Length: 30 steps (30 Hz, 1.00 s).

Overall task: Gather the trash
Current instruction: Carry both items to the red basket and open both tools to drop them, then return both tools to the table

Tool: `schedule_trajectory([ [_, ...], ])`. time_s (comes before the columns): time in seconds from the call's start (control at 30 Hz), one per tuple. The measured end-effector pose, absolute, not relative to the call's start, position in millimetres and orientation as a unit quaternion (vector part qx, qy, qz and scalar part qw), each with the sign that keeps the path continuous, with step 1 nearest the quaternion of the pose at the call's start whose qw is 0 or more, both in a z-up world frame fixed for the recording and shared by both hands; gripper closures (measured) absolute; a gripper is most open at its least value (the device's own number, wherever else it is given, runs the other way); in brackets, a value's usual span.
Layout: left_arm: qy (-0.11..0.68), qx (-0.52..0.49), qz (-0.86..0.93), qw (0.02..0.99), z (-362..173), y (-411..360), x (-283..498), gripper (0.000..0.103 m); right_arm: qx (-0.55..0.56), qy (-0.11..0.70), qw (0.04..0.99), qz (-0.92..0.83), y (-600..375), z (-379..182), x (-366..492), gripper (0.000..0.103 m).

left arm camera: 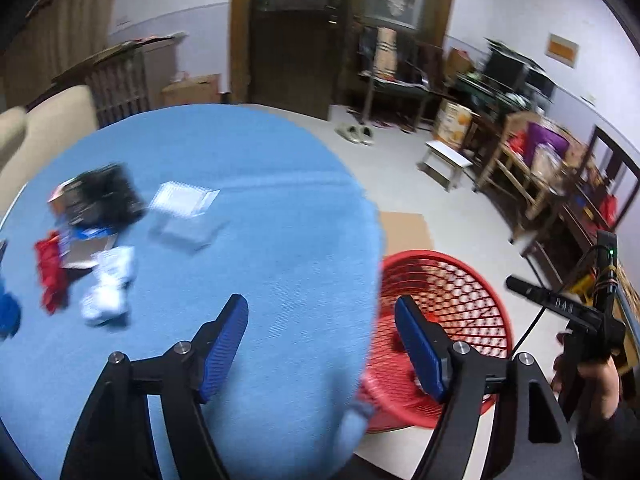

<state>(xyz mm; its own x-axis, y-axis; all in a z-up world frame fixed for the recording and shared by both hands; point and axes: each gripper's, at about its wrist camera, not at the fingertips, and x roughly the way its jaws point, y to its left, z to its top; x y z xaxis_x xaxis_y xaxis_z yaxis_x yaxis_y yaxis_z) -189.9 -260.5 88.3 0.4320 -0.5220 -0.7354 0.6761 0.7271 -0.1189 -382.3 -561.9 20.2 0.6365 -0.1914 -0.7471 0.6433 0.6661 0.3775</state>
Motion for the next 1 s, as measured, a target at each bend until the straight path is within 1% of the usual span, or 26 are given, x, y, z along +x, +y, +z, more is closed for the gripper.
schedule_trajectory([
  [0.2, 0.401, 0.056, -0.308, 0.861, 88.5, -200.1, -172.9, 0.026, 0.294, 0.306, 0.851, -0.310, -583.4, 23.9, -361.5, 0.017],
  [0.33, 0.399, 0.035, -0.277, 0.874, 87.3, -164.6, -167.8, 0.024, 0.287, 0.329, 0.840, -0.321, -593.8, 7.5, -333.0, 0.017],
  [0.4, 0.399, 0.022, -0.259, 0.879, 86.1, -145.7, -163.9, 0.022, 0.281, 0.346, 0.836, -0.321, -593.3, -2.0, -323.0, 0.017],
  [0.53, 0.405, -0.001, -0.231, 0.885, 82.3, -114.5, -155.5, 0.021, 0.286, 0.357, 0.832, -0.315, -586.1, -10.4, -316.1, 0.017],
  [0.87, 0.401, -0.033, -0.202, 0.893, 80.5, -80.9, -144.1, 0.021, 0.276, 0.374, 0.831, -0.306, -572.6, -16.0, -312.2, 0.017],
  [1.0, 0.394, -0.034, -0.195, 0.897, 81.2, -73.0, -142.4, 0.021, 0.269, 0.360, 0.834, -0.319, -573.9, 3.1, -326.4, 0.017],
])
